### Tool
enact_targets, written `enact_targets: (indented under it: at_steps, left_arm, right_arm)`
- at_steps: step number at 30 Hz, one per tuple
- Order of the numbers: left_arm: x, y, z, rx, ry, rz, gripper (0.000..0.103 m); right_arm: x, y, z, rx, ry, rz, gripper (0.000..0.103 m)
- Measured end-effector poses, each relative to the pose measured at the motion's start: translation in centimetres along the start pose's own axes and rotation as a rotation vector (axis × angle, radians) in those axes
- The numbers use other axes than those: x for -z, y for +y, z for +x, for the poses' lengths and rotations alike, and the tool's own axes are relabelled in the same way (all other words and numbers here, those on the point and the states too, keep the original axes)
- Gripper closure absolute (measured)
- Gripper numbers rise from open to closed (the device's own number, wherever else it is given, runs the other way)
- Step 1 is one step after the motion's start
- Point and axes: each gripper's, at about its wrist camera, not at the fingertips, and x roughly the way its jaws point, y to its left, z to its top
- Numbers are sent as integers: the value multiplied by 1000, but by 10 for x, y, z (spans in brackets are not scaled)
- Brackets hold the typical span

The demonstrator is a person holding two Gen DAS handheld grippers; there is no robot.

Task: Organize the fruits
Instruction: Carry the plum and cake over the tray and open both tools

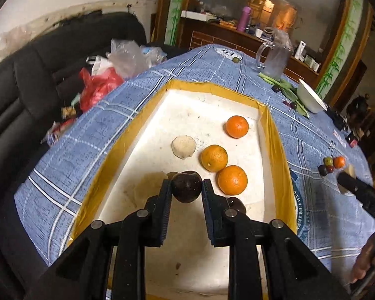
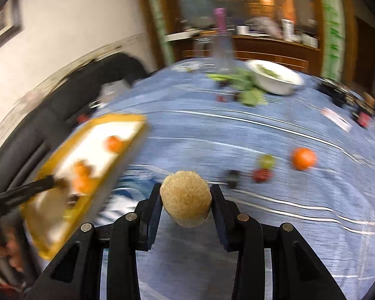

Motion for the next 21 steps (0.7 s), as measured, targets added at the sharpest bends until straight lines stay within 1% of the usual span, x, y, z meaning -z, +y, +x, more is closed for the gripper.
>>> enact_targets:
  at_steps: [4,8,10,12,13,14,15,17,18,19,21]
  left_arm:
    - [5,-4,-1,-6,-14,41,80]
    - [5,-1,-1,15,-18,62,78]
    - [4,3,-1,43,-14,53,74]
    - [3,9,-3,89,-7,23,62]
    - [2,13,-5,99,-8,11,60]
    - [1,16,-7,94,-12,3,53]
    - [0,19,-9,89,-17,-4,49]
    - [-2,28,-13,105,-24,-34,47]
    - [-3,32,-14,114,-24,-51,46]
    - [-4,37,-16,124,-23,-74,45]
    - [-7,41,-17,131,-24,-99,44]
  right_arm:
    - [-16,56,20,-83,45,-73,61]
    - [-27,103,47,-96,84,-153,61]
    - [-31,124,63,-89,110,-198,61]
    - [-32,140,78,-53,127,-249,61]
    - [-32,145,85,-30,134,-272,61]
    - [-31,149,91,-15,142,-287,61]
    - [-31,152,97,-4,150,-299,61]
    - [-30,152,105,11,156,-307,61]
    - [-29,151,107,15,153,-305,59]
    - [-30,152,108,19,153,-302,54]
    - [-32,150,107,21,144,-287,48]
